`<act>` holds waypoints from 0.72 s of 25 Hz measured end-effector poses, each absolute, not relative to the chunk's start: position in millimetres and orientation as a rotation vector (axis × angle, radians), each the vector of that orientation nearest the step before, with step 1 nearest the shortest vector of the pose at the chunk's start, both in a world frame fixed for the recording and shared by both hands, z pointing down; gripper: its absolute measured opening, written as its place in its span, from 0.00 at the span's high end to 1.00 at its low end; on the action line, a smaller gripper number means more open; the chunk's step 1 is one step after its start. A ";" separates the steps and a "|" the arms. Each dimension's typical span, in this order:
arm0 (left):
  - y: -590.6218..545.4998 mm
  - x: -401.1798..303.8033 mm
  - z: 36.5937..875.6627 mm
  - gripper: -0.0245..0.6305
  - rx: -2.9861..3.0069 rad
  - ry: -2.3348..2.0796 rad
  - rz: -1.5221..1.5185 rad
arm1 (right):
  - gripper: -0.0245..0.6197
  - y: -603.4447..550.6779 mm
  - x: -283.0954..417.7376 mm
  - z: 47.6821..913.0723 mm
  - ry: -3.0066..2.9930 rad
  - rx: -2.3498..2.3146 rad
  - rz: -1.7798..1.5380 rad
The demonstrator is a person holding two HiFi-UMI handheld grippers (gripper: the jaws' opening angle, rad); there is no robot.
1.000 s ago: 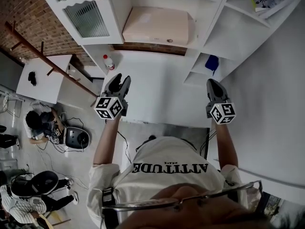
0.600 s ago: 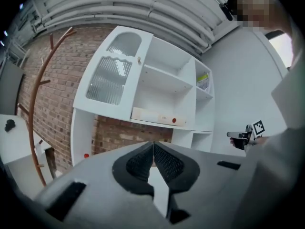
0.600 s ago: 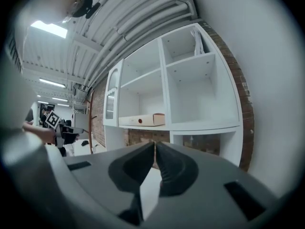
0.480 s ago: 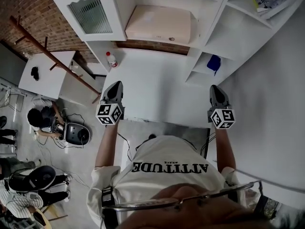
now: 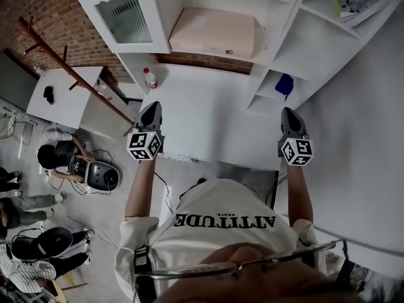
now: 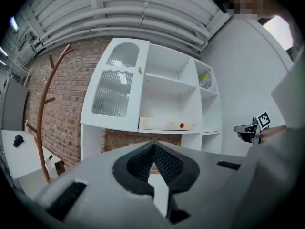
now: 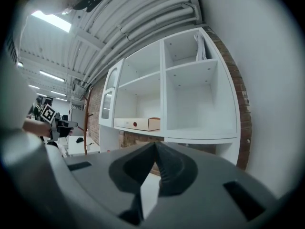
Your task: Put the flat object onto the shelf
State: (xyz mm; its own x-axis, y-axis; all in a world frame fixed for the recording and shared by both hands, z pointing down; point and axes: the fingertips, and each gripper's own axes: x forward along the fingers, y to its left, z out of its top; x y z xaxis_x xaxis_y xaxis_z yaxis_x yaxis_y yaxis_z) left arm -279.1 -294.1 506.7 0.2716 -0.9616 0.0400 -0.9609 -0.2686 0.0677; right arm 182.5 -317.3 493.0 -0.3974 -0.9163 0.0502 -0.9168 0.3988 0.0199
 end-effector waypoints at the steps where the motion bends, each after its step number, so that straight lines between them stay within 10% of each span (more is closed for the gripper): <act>1: -293.4 -279.7 506.9 0.93 2.440 -1.847 -0.018 | 0.92 -317.0 184.1 491.8 -2.581 1.696 0.011; 18: -289.4 -273.8 514.5 0.93 2.416 -1.802 -0.063 | 0.92 -310.3 184.8 489.2 -2.582 1.683 -0.007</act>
State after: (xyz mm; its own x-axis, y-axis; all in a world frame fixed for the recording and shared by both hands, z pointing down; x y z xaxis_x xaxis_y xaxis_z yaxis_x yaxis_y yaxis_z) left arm -273.8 -289.4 514.5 0.2876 -0.9568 0.0425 -0.9515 -0.2804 0.1263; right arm 184.8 -310.3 489.2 -0.4023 -0.9143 0.0468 -0.9140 0.4041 0.0361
